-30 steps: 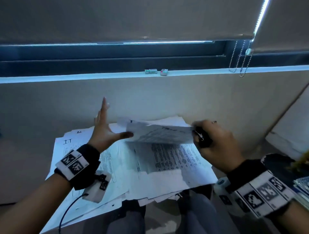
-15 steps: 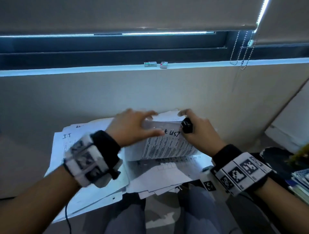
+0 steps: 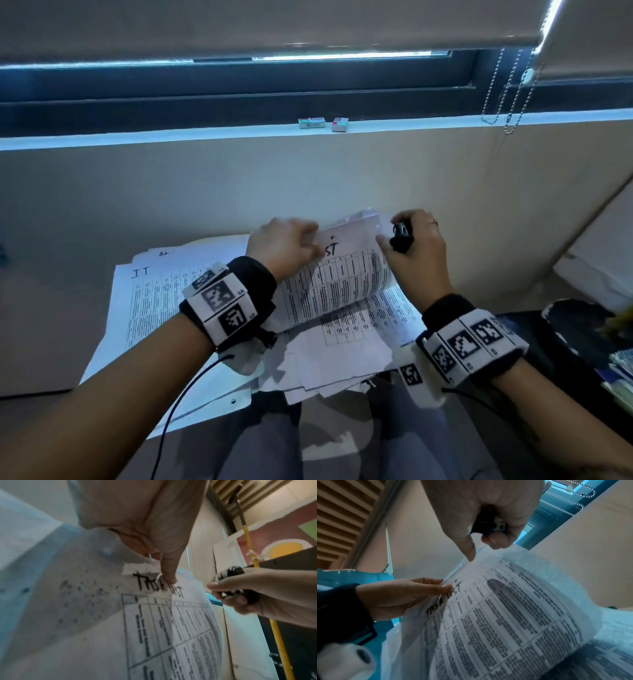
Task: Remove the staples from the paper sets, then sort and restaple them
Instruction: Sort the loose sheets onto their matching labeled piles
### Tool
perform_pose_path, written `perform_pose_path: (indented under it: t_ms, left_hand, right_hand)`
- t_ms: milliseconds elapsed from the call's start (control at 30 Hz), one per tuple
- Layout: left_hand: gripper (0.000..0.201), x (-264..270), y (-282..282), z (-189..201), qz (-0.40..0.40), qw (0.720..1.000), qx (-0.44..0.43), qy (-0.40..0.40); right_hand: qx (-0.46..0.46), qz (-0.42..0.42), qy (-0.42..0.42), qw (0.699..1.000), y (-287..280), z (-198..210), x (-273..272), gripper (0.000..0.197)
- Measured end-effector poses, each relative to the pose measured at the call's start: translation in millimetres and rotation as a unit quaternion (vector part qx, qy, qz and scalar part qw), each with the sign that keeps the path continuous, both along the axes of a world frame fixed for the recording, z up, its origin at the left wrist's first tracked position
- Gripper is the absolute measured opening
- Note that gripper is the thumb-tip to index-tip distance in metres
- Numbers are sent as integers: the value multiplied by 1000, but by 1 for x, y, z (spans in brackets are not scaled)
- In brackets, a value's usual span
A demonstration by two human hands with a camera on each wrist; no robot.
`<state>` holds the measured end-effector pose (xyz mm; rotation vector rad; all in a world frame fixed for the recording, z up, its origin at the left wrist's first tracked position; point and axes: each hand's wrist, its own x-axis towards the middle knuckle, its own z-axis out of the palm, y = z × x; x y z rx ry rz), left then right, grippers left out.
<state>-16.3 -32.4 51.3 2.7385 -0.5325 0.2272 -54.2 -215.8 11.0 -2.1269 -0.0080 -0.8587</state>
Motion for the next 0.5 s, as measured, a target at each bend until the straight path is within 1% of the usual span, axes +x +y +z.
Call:
perform_pose_path:
  t_ms: [67, 167, 200, 267, 300, 367, 400, 433, 467, 500]
  left_hand:
    - [34, 3, 4, 1, -2, 999, -35, 21]
    - [29, 6, 7, 2, -35, 994, -78, 62]
    - [24, 6, 7, 2, -51, 991, -96, 77]
    - [6, 5, 4, 1, -82, 975, -159, 129]
    - [8, 6, 4, 0, -94, 964, -192, 159]
    - [28, 6, 5, -1, -105, 942, -238, 214]
    - [39, 5, 7, 0, -108, 935, -245, 233]
    - [45, 6, 8, -1, -117, 927, -251, 251]
    - [39, 4, 10, -1, -128, 919, -260, 268]
    - [26, 3, 11, -2, -137, 911, -270, 280]
  right_hand:
    - [39, 20, 64, 997, 4, -2, -5, 31]
    - [105, 88, 130, 982, 16, 0, -14, 35]
    - [126, 113, 149, 974, 21, 1, -16, 35]
    - [139, 152, 186, 961, 30, 3, -19, 34]
    - [132, 159, 196, 959, 34, 3, -20, 35]
    - [118, 154, 191, 962, 40, 4, -22, 40]
    - [115, 145, 179, 966, 42, 5, -23, 42]
    - [110, 138, 167, 970, 43, 5, -23, 43]
    - [101, 133, 157, 973, 45, 5, -24, 44]
    - [89, 130, 149, 976, 47, 4, -24, 44]
